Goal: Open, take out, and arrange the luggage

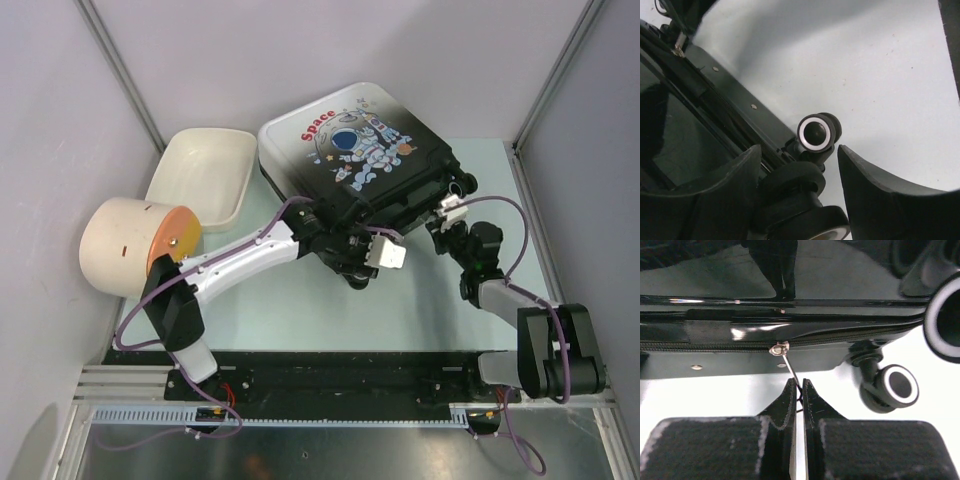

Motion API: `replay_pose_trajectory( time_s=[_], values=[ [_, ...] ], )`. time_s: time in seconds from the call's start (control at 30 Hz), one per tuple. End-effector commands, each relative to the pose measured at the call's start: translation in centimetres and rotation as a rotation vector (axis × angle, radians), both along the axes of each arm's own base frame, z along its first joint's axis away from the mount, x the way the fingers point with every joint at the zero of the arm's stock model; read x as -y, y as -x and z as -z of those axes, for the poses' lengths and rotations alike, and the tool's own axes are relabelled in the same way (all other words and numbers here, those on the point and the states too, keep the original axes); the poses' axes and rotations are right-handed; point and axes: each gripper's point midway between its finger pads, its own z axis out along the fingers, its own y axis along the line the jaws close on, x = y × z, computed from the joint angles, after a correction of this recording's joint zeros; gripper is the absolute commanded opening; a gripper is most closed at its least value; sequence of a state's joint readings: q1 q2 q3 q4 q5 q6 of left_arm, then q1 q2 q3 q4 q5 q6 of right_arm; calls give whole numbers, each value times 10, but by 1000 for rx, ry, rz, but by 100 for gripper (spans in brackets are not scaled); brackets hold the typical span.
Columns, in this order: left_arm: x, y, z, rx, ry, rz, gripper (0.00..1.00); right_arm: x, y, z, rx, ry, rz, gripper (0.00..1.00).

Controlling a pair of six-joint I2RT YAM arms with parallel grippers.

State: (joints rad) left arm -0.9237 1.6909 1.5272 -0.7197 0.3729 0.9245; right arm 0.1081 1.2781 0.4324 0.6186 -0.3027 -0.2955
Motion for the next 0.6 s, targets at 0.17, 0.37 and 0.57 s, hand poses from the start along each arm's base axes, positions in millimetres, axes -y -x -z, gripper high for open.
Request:
replay_pose_trajectory(
  time_s=[0.17,0.37,0.57],
  values=[
    [-54,-38,23,-31,-105,-171,58,94,-41,-40,313,161,128,0],
    [-79,-51,31,-33,-145,-219,55,136,-66,-44,372,227,198,0],
    [-97,-60,38,-32,-169,-237,53,164,-95,-67,456,247,237,0]
  ],
)
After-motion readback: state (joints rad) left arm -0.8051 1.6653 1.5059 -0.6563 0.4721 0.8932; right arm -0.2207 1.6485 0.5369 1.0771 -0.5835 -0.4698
